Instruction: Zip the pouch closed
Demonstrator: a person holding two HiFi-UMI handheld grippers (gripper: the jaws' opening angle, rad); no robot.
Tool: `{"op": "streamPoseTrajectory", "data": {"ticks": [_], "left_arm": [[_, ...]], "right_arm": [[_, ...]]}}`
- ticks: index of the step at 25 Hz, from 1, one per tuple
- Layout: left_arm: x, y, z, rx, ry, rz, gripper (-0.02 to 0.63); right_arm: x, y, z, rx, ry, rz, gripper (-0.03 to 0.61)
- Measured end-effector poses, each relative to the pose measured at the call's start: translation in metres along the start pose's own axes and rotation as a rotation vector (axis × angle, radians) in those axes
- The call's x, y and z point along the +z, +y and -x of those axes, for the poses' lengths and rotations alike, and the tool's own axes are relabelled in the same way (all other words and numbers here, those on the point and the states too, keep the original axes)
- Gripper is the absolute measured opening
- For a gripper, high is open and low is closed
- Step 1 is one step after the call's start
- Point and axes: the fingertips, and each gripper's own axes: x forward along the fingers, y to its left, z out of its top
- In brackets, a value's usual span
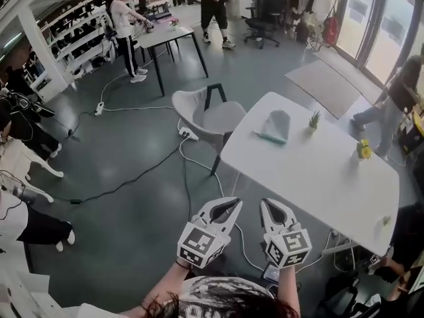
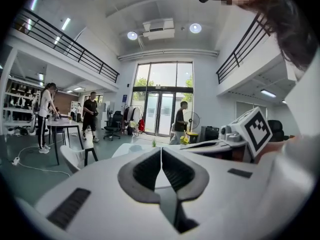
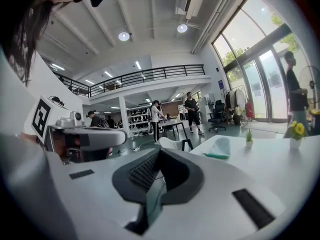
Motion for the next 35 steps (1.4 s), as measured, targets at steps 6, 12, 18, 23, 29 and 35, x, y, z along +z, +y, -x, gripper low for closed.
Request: {"op": "streamPoseTrajectory", "data": {"ticks": [6,12,18,23,29,35], "left_arm": [[0.009,0.066,-0.025,-0.038,-0.004,0.007,0.014],[0.001,0.1,-0.044,-0.074,0.02,0.034,0.014],[-0.015,0.109,-0.069,-0.104,0.058,0.069,0.014],[-0.015,0.116,-0.092,-0.129,0.075,0.063,0.015],[-0.015,0.143,-0.138,-0.128,0.101,0.057,0.014],[-0.012,0.173,-0.204,-0.132,0.131,0.026,0.015]], "right_arm": [[0.02,-0.009,-0.06,-0.06,0.009,0.017,-0.008],[0.021,-0.02,-0.088,-0.117,0.034,0.008,-0.008],[0.01,-0.038,-0.099,-0.146,0.068,-0.011,-0.008],[0.003,-0.061,-0.117,-0.161,0.086,-0.034,-0.008],[0.007,-0.102,-0.161,-0.148,0.095,-0.04,-0.008],[0.007,-0.166,-0.216,-0.138,0.126,-0.03,-0.008]]}}
